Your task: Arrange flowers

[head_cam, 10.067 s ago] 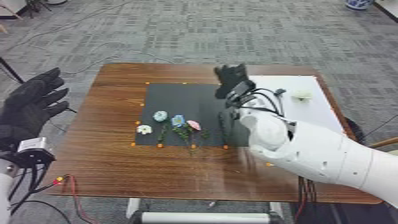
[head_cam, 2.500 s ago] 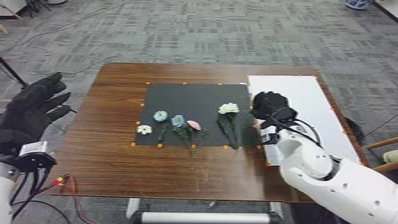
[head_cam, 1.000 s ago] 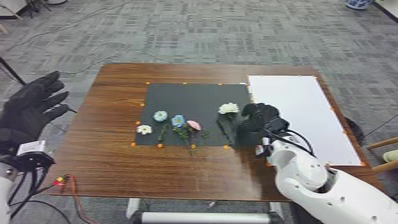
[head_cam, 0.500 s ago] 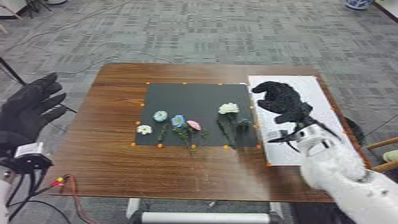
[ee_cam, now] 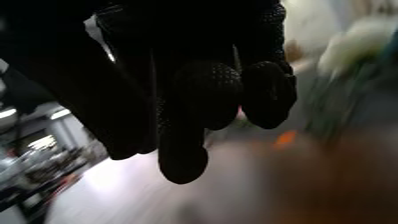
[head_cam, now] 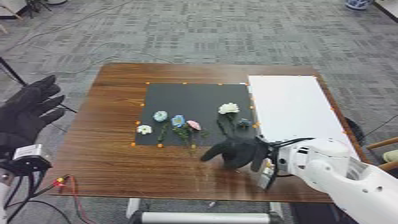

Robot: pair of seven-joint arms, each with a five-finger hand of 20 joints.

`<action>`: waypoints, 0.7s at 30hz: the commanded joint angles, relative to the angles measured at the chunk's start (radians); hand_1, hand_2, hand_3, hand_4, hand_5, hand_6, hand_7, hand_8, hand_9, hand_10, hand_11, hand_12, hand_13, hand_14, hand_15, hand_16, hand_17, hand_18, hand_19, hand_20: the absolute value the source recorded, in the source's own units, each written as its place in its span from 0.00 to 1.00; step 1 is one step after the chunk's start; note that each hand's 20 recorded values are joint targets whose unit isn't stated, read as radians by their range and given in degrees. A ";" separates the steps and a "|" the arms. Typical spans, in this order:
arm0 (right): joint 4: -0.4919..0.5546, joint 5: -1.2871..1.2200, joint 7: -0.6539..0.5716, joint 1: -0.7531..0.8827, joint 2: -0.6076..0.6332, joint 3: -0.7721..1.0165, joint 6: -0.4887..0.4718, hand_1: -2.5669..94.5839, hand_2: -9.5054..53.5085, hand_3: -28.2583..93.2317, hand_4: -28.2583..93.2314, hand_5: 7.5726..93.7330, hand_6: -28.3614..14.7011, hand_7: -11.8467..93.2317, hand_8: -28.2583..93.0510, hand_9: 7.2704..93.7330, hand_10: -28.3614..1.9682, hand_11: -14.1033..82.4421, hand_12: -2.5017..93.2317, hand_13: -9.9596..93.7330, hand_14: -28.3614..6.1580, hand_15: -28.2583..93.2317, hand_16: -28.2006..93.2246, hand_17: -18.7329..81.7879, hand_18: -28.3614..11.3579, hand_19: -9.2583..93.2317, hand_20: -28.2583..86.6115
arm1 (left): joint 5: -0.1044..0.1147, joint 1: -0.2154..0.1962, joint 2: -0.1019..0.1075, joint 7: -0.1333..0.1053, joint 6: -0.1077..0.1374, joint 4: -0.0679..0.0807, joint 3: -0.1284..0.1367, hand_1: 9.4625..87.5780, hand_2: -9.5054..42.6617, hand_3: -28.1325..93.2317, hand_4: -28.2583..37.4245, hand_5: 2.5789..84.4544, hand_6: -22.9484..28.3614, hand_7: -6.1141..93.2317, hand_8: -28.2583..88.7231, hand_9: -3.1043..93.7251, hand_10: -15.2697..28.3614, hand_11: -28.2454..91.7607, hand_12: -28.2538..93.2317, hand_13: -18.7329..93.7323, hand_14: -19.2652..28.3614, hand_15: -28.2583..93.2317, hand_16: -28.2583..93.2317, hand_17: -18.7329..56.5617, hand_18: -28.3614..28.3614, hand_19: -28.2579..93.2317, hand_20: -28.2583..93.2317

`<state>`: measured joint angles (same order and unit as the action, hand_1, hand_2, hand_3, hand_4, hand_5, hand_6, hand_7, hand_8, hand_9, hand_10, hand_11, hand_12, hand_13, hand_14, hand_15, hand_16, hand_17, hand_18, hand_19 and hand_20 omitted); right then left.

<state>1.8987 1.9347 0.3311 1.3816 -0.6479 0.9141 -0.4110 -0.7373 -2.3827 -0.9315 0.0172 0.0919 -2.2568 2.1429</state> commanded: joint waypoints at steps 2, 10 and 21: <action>-0.008 0.063 0.005 -0.076 -0.047 -0.068 -0.065 0.41 0.29 0.99 0.04 0.39 0.72 0.27 0.13 0.77 0.55 0.59 0.55 0.80 0.55 0.91 0.54 0.63 0.16 1.00 0.80 | 0.001 -0.018 0.003 0.000 0.016 -0.010 0.016 0.18 0.16 0.79 0.00 0.21 0.47 0.27 0.16 0.19 0.55 0.39 0.39 0.21 0.66 0.57 0.19 0.07 0.82 0.54 0.32; -0.030 0.106 -0.027 -0.083 -0.106 -0.061 -0.125 0.34 0.43 1.00 0.09 0.39 0.71 0.27 0.13 0.83 0.54 0.66 0.46 0.83 0.57 0.91 0.54 0.67 0.15 1.00 0.83 | 0.001 -0.021 0.003 -0.004 0.018 -0.013 0.016 0.18 0.16 0.79 0.00 0.21 0.47 0.27 0.16 0.19 0.55 0.39 0.39 0.21 0.66 0.57 0.19 0.07 0.82 0.54 0.32; -0.028 0.155 -0.044 -0.091 -0.148 -0.055 -0.150 0.30 0.49 1.00 0.13 0.40 0.70 0.27 0.12 0.90 0.56 0.73 0.35 0.90 0.63 0.91 0.54 0.75 0.15 1.00 0.87 | 0.001 -0.024 -0.002 -0.005 0.021 -0.015 0.019 0.18 0.16 0.79 0.00 0.21 0.47 0.27 0.16 0.19 0.55 0.39 0.39 0.21 0.66 0.57 0.19 0.08 0.81 0.53 0.32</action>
<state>1.8641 2.0660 0.2971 1.3025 -0.7737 0.8550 -0.5459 -0.7368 -2.3987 -0.9270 0.0128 0.1020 -2.2634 2.1571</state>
